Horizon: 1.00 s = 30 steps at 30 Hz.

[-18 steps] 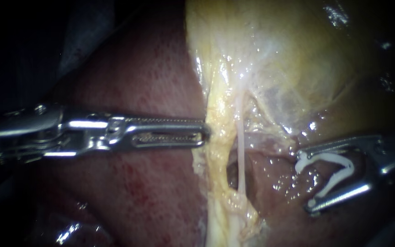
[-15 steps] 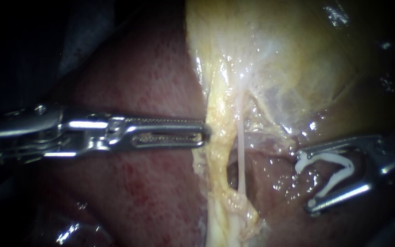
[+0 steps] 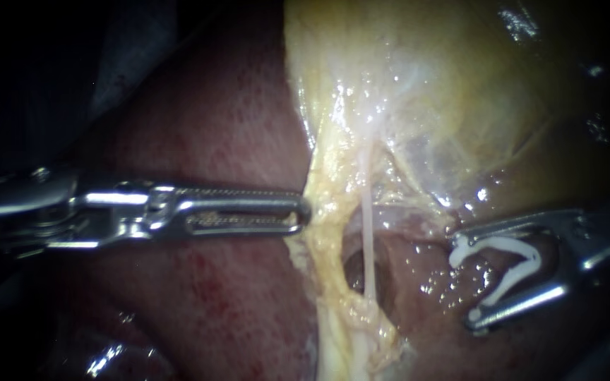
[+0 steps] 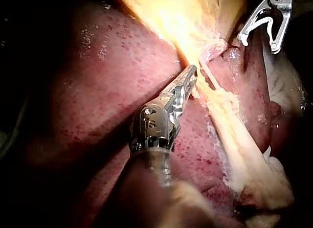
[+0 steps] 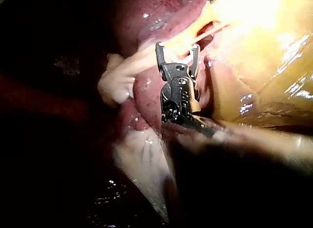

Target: Clipping first clip left tube

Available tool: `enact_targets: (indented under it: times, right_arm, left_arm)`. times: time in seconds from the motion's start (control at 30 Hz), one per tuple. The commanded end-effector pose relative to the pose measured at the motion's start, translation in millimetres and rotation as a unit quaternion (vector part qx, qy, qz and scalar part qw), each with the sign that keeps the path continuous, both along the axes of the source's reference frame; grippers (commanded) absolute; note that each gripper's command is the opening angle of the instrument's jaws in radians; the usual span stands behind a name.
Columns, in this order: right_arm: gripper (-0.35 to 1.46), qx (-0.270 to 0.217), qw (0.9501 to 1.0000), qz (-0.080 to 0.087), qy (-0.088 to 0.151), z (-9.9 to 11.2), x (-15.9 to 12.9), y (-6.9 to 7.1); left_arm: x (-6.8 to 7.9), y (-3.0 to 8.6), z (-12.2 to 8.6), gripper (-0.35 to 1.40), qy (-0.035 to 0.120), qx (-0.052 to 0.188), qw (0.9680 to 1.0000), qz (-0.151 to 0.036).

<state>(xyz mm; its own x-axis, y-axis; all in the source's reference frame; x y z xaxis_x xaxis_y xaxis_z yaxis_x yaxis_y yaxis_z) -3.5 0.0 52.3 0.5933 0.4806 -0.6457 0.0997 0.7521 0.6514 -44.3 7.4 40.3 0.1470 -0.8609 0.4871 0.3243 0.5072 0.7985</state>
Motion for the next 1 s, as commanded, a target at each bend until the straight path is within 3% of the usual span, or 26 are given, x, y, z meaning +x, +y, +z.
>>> enact_targets:
  times: [0.03,0.33,0.5,0.8,1.0]
  right_arm:
    - [0.60,0.000,1.0000,0.000,-0.001,0.1,0.2,-0.1]
    - [0.60,-0.002,1.0000,0.006,-0.003,0.6,2.3,-0.6]
    - [0.60,-0.006,0.9999,0.007,-0.004,1.7,3.8,-1.7]
    - [0.60,-0.003,1.0000,-0.004,-0.006,4.6,6.1,-4.3]
    - [0.60,-0.003,1.0000,-0.005,-0.007,6.1,7.3,-4.9]
  left_arm:
    - [0.0,0.0,-0.3,-0.35,0.000,0.000,1.0000,-0.001]
    - [-0.4,-0.6,-1.4,-0.35,-0.003,0.000,1.0000,-0.001]
    - [-0.6,-0.8,-2.0,-0.35,-0.004,-0.001,1.0000,-0.002]
    - [-0.8,-1.0,-2.5,-0.35,-0.004,0.000,1.0000,-0.002]
    - [-0.8,-1.1,-2.6,-0.35,-0.006,-0.001,1.0000,-0.003]
